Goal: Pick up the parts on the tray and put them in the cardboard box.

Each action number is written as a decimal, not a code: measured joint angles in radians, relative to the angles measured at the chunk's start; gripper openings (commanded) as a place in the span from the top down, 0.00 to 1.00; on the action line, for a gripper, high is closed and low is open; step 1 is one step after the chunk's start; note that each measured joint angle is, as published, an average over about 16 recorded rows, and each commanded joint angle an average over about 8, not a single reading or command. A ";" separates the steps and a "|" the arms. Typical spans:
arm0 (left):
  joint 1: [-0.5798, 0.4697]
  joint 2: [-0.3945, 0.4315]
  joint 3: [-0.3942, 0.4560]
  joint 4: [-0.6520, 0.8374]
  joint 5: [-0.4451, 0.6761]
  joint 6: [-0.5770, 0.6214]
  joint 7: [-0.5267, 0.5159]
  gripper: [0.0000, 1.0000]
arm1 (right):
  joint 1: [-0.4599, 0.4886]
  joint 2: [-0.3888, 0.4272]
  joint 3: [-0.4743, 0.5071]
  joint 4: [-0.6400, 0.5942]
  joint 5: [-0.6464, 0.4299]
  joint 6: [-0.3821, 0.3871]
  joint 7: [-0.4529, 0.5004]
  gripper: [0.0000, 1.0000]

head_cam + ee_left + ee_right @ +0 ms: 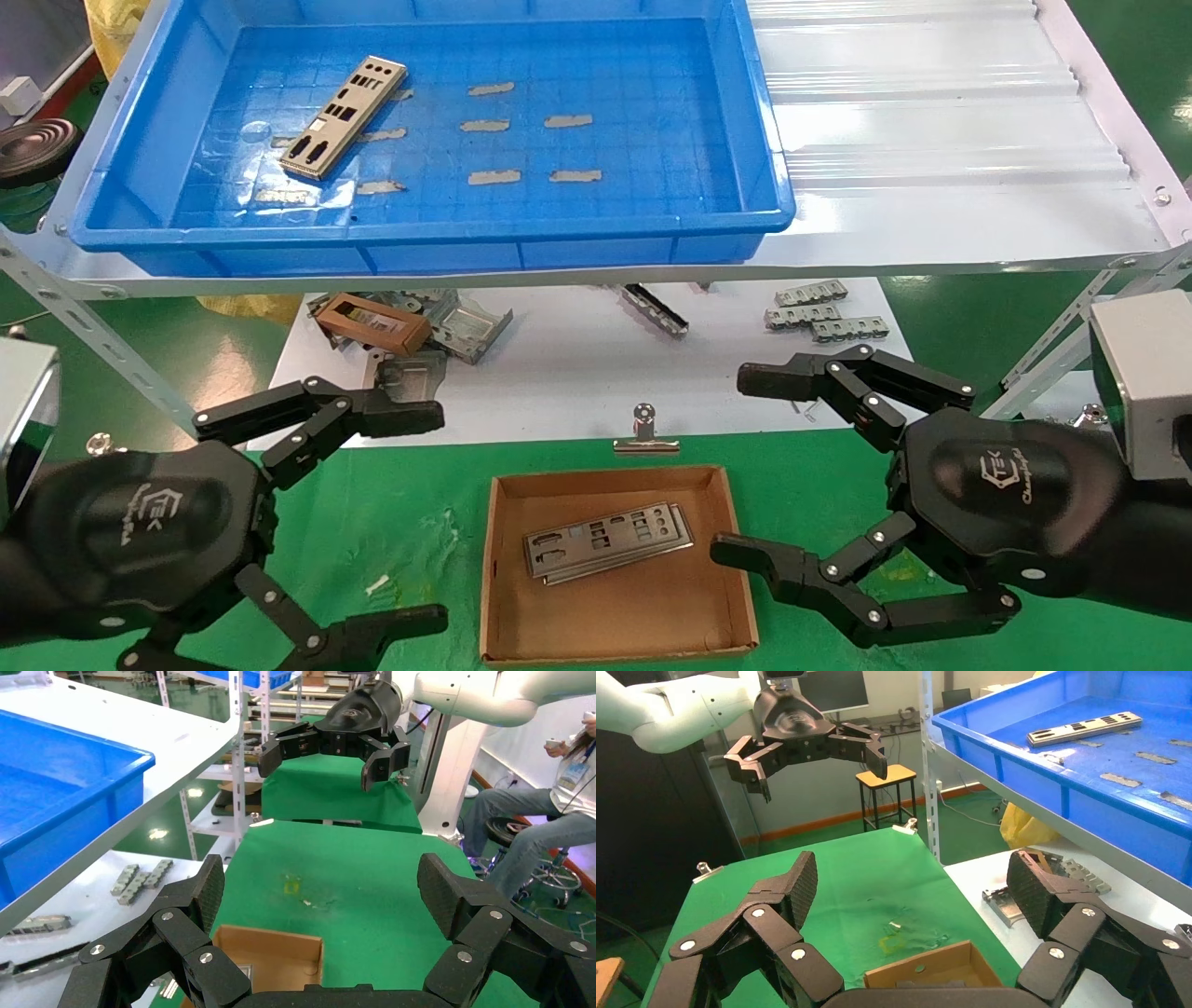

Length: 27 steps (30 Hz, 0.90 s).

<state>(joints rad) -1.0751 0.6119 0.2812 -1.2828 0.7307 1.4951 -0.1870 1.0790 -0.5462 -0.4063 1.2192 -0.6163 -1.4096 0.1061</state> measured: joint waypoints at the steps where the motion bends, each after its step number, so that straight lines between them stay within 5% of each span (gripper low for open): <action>1: 0.000 0.000 0.000 0.000 0.000 0.000 0.000 0.00 | 0.000 0.000 0.000 0.000 0.000 0.000 0.000 0.00; 27: 0.000 0.000 0.000 0.000 0.000 0.000 0.000 0.00 | 0.000 0.000 0.000 0.000 0.000 0.000 0.000 0.00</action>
<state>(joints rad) -1.0751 0.6119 0.2812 -1.2828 0.7307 1.4951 -0.1870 1.0790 -0.5462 -0.4063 1.2192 -0.6163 -1.4096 0.1061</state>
